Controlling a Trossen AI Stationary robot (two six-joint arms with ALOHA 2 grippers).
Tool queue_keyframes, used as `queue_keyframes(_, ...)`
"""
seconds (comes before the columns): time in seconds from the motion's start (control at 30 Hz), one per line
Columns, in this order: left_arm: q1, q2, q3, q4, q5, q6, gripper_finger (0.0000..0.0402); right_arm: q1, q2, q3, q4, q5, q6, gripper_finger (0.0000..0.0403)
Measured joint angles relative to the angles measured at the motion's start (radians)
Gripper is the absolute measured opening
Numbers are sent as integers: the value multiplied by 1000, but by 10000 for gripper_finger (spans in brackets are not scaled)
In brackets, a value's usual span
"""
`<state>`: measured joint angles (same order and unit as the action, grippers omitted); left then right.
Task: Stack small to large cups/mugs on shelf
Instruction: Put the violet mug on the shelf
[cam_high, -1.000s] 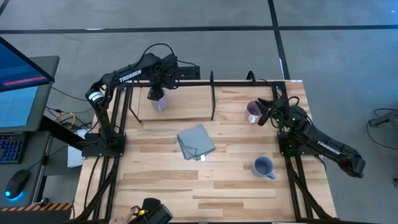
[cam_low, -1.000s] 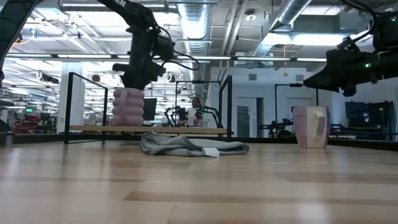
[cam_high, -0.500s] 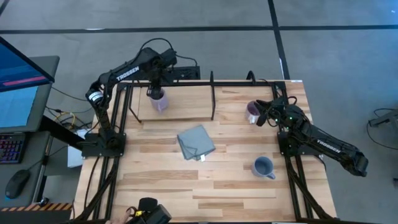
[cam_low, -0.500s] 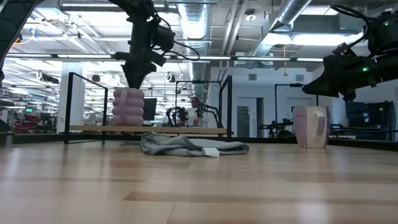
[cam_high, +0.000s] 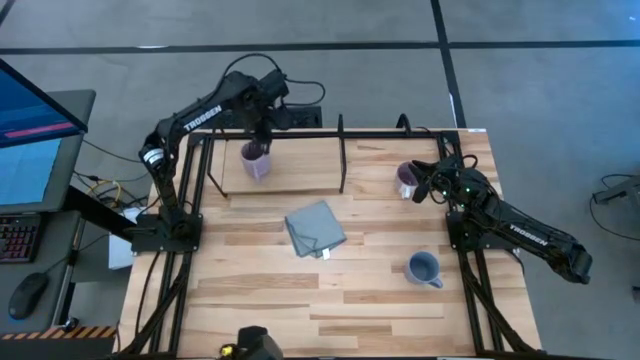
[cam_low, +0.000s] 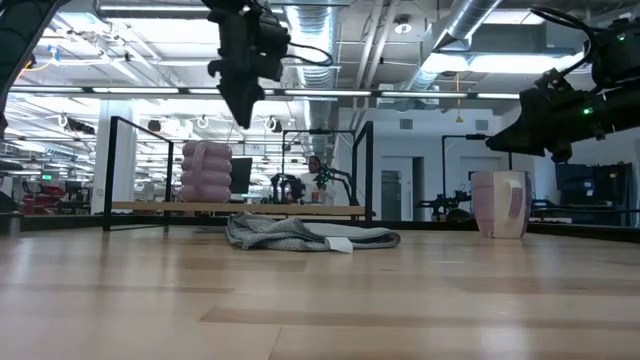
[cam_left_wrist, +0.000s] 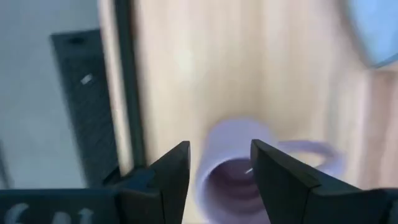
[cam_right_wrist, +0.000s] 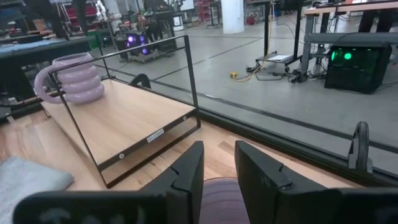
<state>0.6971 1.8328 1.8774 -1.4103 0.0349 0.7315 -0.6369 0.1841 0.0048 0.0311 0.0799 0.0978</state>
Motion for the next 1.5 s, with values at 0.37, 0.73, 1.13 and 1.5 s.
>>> queue_keyframes(0.37,-61,9,0,40,10,-70,162,0,0,0,0,0,0,114)
queue_keyframes(0.73,-56,80,-2,49,-6,-97,162,2,0,0,-5,0,1,114)
queue_keyframes(1.13,-32,85,-17,-40,-14,-170,162,2,0,0,-5,-3,9,114)
queue_keyframes(1.5,-32,84,-17,-59,-59,-177,162,2,0,0,-5,-4,27,114)
